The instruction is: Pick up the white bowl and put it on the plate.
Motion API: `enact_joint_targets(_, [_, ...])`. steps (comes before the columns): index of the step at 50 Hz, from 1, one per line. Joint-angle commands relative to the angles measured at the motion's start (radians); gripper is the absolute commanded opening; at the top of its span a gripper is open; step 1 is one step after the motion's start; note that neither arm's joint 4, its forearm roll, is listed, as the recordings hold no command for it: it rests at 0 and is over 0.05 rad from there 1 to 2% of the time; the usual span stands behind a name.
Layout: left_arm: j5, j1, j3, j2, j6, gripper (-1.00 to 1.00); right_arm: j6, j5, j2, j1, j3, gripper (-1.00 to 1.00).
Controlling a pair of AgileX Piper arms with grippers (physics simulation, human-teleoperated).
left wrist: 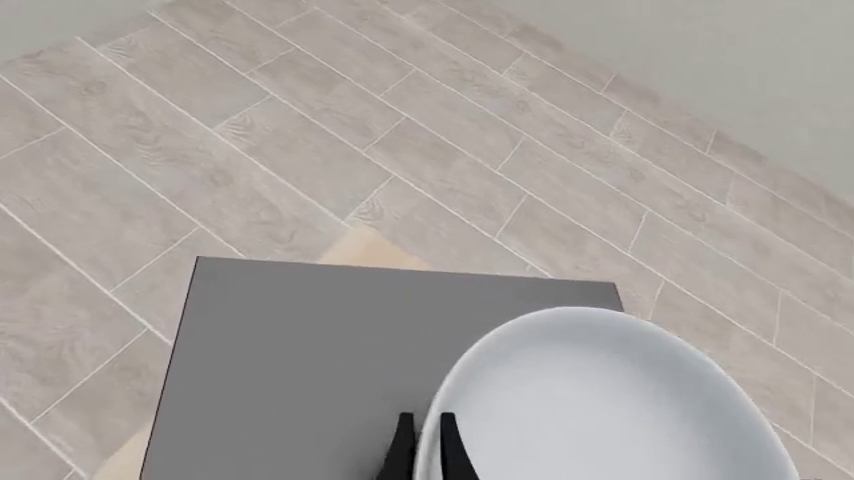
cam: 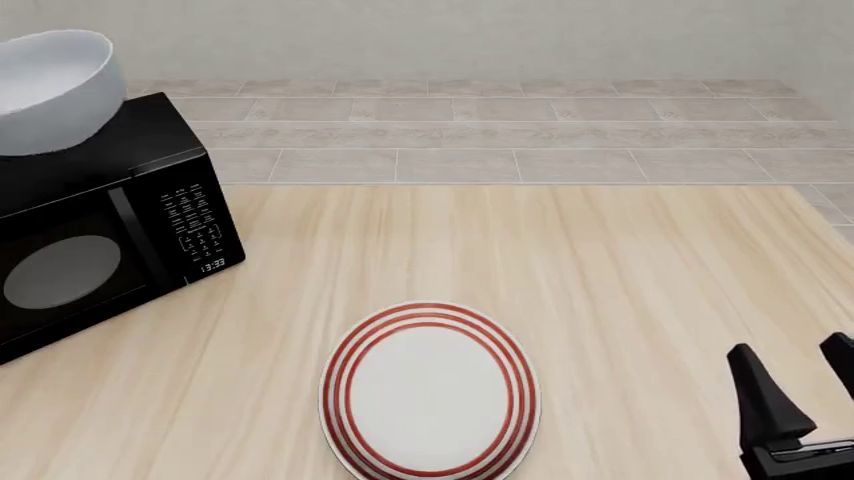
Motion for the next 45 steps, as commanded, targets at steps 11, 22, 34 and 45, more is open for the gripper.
enact_joint_targets(11, [0.032,-0.21,0.146,-0.34,0.029,-1.0,0.001,-0.002,0.002,-0.004,-0.002,1.0])
enact_joint_targets(22, [0.028,-0.356,0.269,-0.526,0.098,-1.0,0.008,0.009,-0.011,-0.007,-0.002,1.0])
enact_joint_targets(34, [-0.024,-0.518,0.439,-0.645,0.164,-1.0,0.014,0.015,-0.022,-0.009,0.0,1.0])
enact_joint_targets(45, [-0.074,-0.697,0.555,-0.692,0.177,-1.0,0.017,0.042,-0.051,-0.015,-0.002,1.0])
